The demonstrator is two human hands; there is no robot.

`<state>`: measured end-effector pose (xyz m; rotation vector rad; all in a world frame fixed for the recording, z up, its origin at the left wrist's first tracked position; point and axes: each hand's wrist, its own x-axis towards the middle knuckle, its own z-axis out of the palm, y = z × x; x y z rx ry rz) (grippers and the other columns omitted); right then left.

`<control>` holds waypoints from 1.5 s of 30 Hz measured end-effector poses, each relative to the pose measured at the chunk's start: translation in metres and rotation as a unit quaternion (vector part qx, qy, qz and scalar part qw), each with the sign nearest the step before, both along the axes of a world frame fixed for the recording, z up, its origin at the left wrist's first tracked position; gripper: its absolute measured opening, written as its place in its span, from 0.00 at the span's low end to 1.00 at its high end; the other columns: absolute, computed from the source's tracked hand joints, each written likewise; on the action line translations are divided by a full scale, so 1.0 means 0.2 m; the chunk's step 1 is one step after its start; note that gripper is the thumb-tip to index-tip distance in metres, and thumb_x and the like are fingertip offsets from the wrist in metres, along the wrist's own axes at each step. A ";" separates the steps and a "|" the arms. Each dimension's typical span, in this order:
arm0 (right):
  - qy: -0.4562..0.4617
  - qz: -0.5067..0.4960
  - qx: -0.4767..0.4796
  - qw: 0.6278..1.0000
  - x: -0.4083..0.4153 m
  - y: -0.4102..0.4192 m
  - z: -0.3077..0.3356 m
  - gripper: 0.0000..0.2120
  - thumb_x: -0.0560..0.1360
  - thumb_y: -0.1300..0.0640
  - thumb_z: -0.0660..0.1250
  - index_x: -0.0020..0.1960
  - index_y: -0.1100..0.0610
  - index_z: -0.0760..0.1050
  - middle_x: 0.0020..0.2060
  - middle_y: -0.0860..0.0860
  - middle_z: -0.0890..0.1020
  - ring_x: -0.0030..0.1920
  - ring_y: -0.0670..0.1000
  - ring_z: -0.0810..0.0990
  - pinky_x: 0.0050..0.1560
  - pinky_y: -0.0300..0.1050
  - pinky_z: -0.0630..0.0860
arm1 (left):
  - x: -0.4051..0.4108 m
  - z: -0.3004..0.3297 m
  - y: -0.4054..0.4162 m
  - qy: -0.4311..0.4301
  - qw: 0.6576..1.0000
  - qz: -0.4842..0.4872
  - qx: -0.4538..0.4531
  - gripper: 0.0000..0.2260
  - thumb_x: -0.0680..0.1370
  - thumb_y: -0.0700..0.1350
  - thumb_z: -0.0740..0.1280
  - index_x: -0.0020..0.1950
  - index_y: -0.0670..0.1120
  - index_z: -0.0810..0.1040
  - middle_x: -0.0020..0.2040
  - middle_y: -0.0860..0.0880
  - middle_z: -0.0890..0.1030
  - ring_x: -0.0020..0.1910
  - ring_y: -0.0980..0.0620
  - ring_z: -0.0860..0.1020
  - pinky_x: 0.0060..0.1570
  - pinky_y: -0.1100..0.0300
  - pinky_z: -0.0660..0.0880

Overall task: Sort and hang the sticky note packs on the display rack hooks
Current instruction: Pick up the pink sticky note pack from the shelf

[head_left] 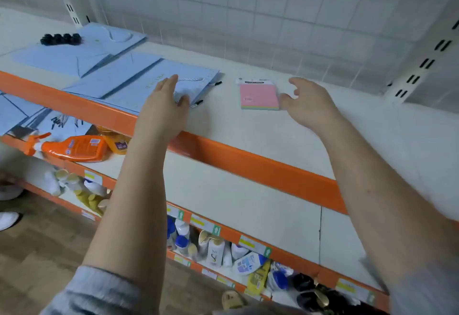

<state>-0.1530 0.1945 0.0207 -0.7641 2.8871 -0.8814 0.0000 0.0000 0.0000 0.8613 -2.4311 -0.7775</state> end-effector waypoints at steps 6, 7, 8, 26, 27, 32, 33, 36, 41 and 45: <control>-0.041 0.041 0.075 0.995 -0.17 -0.16 0.03 0.22 0.80 0.51 0.58 0.69 0.64 0.65 0.68 0.58 0.70 0.67 0.58 0.69 0.64 0.50 0.67 | -0.11 -0.01 -0.05 -0.067 0.998 0.020 -0.001 0.23 0.81 0.47 0.57 0.77 0.49 0.58 0.76 0.48 0.60 0.74 0.48 0.60 0.69 0.54 0.58; -0.042 0.047 0.077 0.995 -0.18 -0.18 0.03 0.23 0.80 0.50 0.59 0.69 0.63 0.65 0.68 0.58 0.70 0.67 0.58 0.69 0.64 0.49 0.67 | -0.12 0.00 -0.07 -0.071 0.997 0.021 -0.004 0.23 0.81 0.47 0.57 0.77 0.48 0.58 0.76 0.48 0.60 0.73 0.48 0.60 0.69 0.54 0.58; -0.037 0.050 0.076 0.995 -0.19 -0.20 0.03 0.23 0.79 0.50 0.60 0.69 0.63 0.66 0.68 0.57 0.71 0.67 0.58 0.69 0.64 0.49 0.67 | -0.14 0.01 -0.08 -0.068 0.997 0.024 -0.010 0.23 0.81 0.46 0.57 0.76 0.48 0.58 0.76 0.48 0.60 0.74 0.48 0.60 0.69 0.55 0.57; -0.382 -0.093 -0.345 0.852 -0.26 -0.30 0.03 0.08 0.71 0.74 0.68 0.39 0.65 0.73 0.41 0.58 0.79 0.36 0.53 0.79 0.37 0.44 0.79 | -0.28 0.04 -0.18 -0.144 0.988 -0.022 -0.051 0.23 0.82 0.45 0.55 0.77 0.45 0.56 0.77 0.49 0.56 0.75 0.48 0.57 0.70 0.53 0.57; -0.394 -0.086 -0.364 0.840 -0.26 -0.29 0.02 0.07 0.72 0.73 0.68 0.40 0.64 0.73 0.39 0.57 0.79 0.35 0.51 0.78 0.35 0.42 0.78 | -0.28 0.03 -0.18 -0.139 0.989 -0.018 -0.048 0.23 0.82 0.45 0.55 0.77 0.45 0.57 0.77 0.49 0.56 0.75 0.48 0.57 0.70 0.53 0.57; -0.391 -0.064 -0.362 0.844 -0.23 -0.29 0.05 0.09 0.79 0.61 0.64 0.40 0.58 0.75 0.35 0.53 0.78 0.33 0.51 0.77 0.35 0.43 0.75 | -0.24 0.03 -0.15 -0.078 0.996 0.014 -0.048 0.20 0.81 0.43 0.55 0.74 0.42 0.63 0.74 0.47 0.64 0.72 0.48 0.62 0.63 0.55 0.63; -0.370 -0.054 -0.361 0.855 -0.23 -0.31 0.06 0.10 0.79 0.60 0.63 0.40 0.57 0.75 0.35 0.53 0.78 0.32 0.51 0.77 0.34 0.41 0.74 | -0.21 0.02 -0.14 -0.068 0.996 0.027 -0.052 0.19 0.81 0.42 0.56 0.73 0.42 0.65 0.73 0.46 0.65 0.70 0.48 0.64 0.60 0.55 0.64; -0.315 -0.021 -0.362 0.877 -0.20 -0.37 0.10 0.11 0.79 0.58 0.63 0.38 0.54 0.75 0.35 0.51 0.79 0.31 0.50 0.76 0.35 0.40 0.74 | -0.10 0.02 -0.14 -0.052 0.995 0.072 -0.038 0.21 0.81 0.43 0.57 0.74 0.45 0.63 0.75 0.48 0.61 0.73 0.50 0.60 0.66 0.56 0.59; -0.252 0.061 -0.343 0.903 -0.04 -0.57 0.13 0.09 0.76 0.56 0.64 0.39 0.57 0.78 0.39 0.54 0.80 0.38 0.52 0.76 0.41 0.47 0.73 | 0.20 0.02 -0.18 -0.057 0.986 0.155 -0.036 0.21 0.82 0.43 0.56 0.75 0.44 0.63 0.75 0.47 0.63 0.73 0.47 0.62 0.68 0.58 0.57; -0.264 0.140 -0.334 0.894 0.20 -0.76 0.09 0.13 0.75 0.52 0.65 0.41 0.63 0.76 0.38 0.54 0.79 0.39 0.52 0.75 0.42 0.48 0.72 | 0.50 -0.03 -0.24 -0.090 0.970 0.225 0.001 0.21 0.82 0.44 0.56 0.75 0.44 0.62 0.75 0.45 0.63 0.73 0.45 0.62 0.68 0.55 0.60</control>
